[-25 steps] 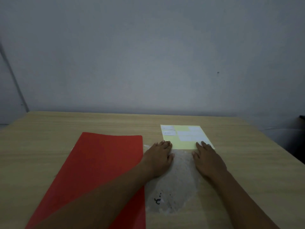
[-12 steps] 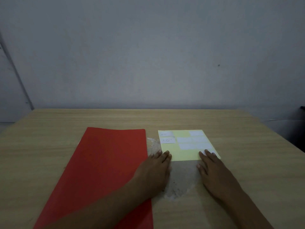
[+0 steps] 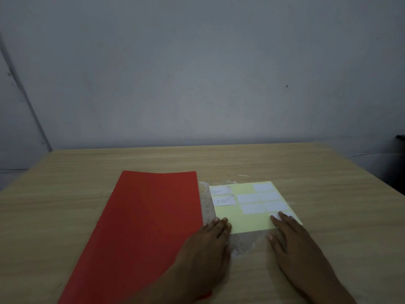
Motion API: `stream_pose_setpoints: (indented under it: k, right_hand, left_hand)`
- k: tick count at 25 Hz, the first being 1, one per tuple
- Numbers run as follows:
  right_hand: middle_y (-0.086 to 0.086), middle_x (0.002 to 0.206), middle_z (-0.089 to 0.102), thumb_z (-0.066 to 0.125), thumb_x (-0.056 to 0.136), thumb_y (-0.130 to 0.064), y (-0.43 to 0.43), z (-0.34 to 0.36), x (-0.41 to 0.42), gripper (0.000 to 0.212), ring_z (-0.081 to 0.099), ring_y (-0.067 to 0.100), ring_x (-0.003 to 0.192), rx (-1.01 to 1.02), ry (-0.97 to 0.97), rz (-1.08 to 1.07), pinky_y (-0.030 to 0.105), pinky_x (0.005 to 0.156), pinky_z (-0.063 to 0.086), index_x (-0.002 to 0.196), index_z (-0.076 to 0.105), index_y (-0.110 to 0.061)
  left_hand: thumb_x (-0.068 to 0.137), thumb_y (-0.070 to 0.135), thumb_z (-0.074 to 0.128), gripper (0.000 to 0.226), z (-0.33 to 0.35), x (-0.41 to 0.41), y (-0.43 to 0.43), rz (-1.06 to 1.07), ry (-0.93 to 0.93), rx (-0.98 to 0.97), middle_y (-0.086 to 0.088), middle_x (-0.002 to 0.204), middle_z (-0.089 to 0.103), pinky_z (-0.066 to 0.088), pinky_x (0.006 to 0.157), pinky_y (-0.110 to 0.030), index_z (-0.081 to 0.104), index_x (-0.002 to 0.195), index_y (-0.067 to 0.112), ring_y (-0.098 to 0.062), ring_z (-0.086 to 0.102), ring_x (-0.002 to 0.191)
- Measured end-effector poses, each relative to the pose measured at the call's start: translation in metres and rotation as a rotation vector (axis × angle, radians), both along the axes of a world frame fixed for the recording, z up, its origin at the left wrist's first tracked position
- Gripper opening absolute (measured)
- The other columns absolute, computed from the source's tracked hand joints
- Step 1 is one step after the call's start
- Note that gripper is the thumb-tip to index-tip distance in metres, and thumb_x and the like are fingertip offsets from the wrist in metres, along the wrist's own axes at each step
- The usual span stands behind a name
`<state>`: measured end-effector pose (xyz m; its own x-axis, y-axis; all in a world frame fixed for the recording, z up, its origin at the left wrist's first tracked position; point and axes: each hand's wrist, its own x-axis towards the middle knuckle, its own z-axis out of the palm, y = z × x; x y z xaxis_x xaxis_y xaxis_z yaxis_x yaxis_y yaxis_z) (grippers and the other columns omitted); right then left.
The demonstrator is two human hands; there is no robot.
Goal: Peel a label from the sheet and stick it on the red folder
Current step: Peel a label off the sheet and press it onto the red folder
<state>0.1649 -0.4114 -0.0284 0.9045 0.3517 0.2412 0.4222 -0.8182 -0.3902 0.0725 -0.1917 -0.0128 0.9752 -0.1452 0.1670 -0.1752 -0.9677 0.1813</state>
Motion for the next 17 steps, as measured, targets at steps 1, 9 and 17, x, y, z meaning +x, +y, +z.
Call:
stream_pose_setpoints:
  k: [1,9,17]
  right_hand:
    - [-0.01,0.159,0.028,0.052,0.096,-0.037,0.001,0.001,0.0,0.053,0.017,0.008,0.149,-0.006,-0.003,-0.005,0.022,0.116,0.018,0.147,0.04,-0.027]
    - [-0.003,0.155,0.037,0.057,0.093,-0.034,0.008,0.011,-0.005,0.052,0.027,0.015,0.147,-0.043,-0.03,-0.032,0.031,0.116,0.029,0.143,0.046,-0.024]
    - [-0.007,0.13,0.057,0.059,0.091,-0.037,0.078,0.039,0.029,0.041,0.047,0.015,0.124,0.097,-0.075,-0.013,0.034,0.097,0.045,0.13,0.058,-0.027]
  left_hand:
    - [0.1,0.035,0.022,0.057,0.0,0.0,0.0,-0.003,-0.003,0.0,0.003,0.164,0.011,0.009,0.121,-0.027,0.017,0.154,0.019,-0.012,0.008,0.15]
    - [0.095,0.044,0.032,0.059,0.011,0.007,0.007,-0.014,-0.059,-0.044,0.005,0.157,0.032,0.039,0.11,-0.032,0.031,0.15,0.023,-0.013,0.037,0.14]
    - [0.088,0.067,0.042,0.086,0.02,0.061,0.037,0.111,-0.056,-0.088,0.005,0.162,0.016,0.013,0.121,-0.033,0.017,0.154,0.019,-0.012,0.011,0.149]
